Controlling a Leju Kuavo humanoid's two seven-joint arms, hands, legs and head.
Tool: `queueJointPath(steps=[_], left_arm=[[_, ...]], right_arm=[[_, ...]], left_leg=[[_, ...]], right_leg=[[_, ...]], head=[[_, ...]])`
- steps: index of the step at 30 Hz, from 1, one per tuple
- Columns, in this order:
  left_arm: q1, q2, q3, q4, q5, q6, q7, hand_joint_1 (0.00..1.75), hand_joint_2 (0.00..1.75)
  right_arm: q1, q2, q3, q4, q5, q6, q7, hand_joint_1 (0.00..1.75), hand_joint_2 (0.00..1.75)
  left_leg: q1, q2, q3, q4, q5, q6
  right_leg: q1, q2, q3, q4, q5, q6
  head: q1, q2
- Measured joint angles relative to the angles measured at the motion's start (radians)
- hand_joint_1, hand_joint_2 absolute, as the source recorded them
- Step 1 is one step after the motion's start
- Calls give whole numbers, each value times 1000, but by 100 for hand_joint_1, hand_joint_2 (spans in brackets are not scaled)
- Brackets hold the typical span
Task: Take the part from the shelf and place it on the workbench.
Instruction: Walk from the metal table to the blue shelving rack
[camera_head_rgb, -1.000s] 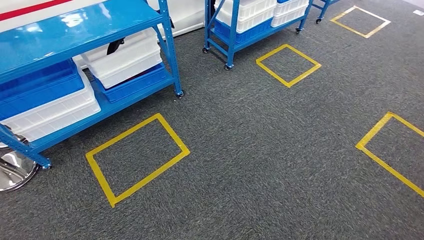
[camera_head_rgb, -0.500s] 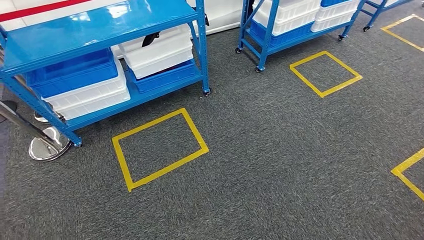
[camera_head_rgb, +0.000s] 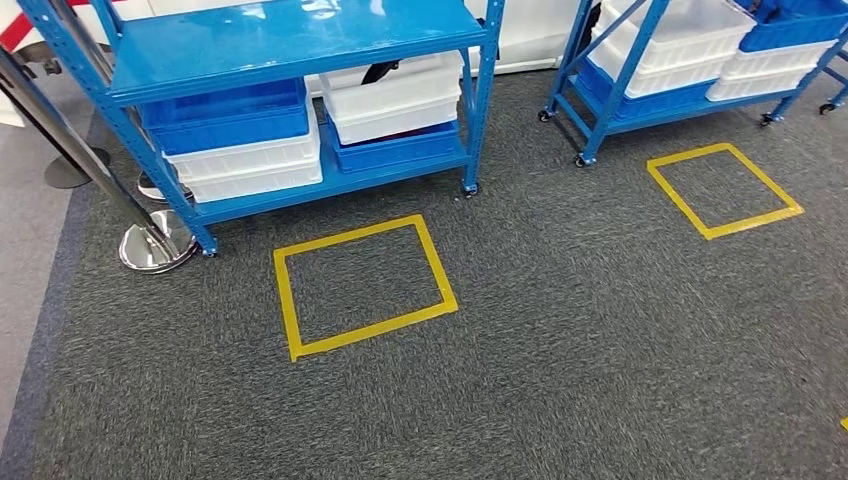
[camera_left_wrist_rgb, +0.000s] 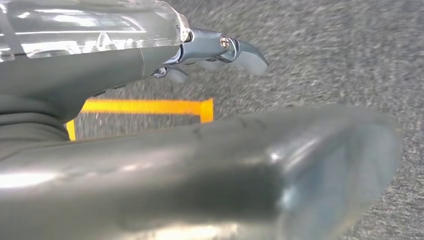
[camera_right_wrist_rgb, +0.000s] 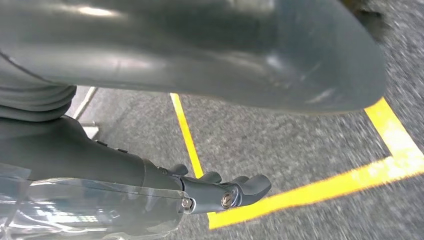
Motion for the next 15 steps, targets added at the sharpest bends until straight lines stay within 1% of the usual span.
queueJointPath(steps=[1,2,3,4,5,6,7,8,9,10,11,12,13,14,15], left_arm=[[2,-3,4,0,0,0,-2,0,0],[3,-5,6,0,1,0,-4,0,0],[3,-6,8,0,1,0,-5,0,0],[4,-7,9,0,1,0,-6,0,0],[5,-7,11,0,2,-1,-6,0,0],[6,-7,14,0,2,-2,-7,0,0],[7,-6,17,0,2,-4,-9,0,0],[7,-6,20,0,2,-5,-11,0,0],[6,-6,22,0,2,-7,-12,0,0],[5,-6,23,0,3,-8,-14,0,0],[5,-6,24,0,3,-9,-15,0,0],[5,-6,24,0,3,-9,-16,0,0],[6,-7,24,0,3,-9,-16,0,0],[8,-7,24,0,3,-9,-16,0,0],[10,-7,24,0,2,-9,-16,0,0]], right_arm=[[5,5,1,0,2,0,-1,0,0],[9,9,2,0,4,0,-1,0,0],[11,13,4,0,5,2,-1,0,0],[11,16,7,0,6,4,0,0,0],[11,18,9,0,7,4,0,0,0],[9,21,11,0,7,5,0,0,0],[9,22,13,-1,6,3,1,0,0],[9,24,15,-2,4,1,0,0,0],[11,26,16,-4,-1,-1,-1,0,0],[13,27,16,-5,-8,-4,-2,0,0],[15,29,16,-6,-14,-5,-3,0,0],[17,30,16,-6,-18,-5,-4,0,0],[18,32,16,-6,-19,-5,-4,0,0],[18,33,16,-7,-19,-6,-5,0,0],[18,34,16,-8,-18,-7,-6,0,0]], left_leg=[[1,-14,0,4,-3,-3],[0,-27,-2,9,-7,-8],[-1,-37,-5,13,-9,-14],[-2,-46,-8,15,-12,-20],[-2,-53,-11,15,-13,-26],[-1,-60,-12,13,-14,-33],[-1,-54,-14,18,-18,-38],[0,-36,-21,36,-28,-42],[0,-9,-40,77,-49,-47],[1,22,-71,139,-78,-50],[3,42,-110,213,-108,-55],[5,52,-147,279,-128,-58],[6,56,-170,317,-131,-60],[6,58,-173,313,-111,-60],[6,59,-155,267,-74,-57]], right_leg=[[-3,18,28,-73,41,-1],[-5,37,54,-136,71,-3],[-6,53,70,-180,88,-6],[-4,62,77,-200,91,-9],[-2,57,78,-201,89,-14],[-2,47,80,-202,89,-20],[-3,38,83,-207,88,-28],[-4,28,88,-212,85,-37],[-6,18,93,-216,83,-44],[-4,9,97,-219,77,-49],[-3,-1,102,-219,70,-52],[-2,-10,107,-218,64,-52],[-1,-18,114,-217,57,-51],[-1,-24,124,-216,51,-49],[-1,-28,135,-216,43,-46]], head=[[0,0],[0,0],[0,0],[-1,0],[-1,0],[-1,0],[-1,0],[-3,0],[-4,0],[-6,0],[-7,0],[-7,0],[-7,0],[-7,0],[-7,0]])
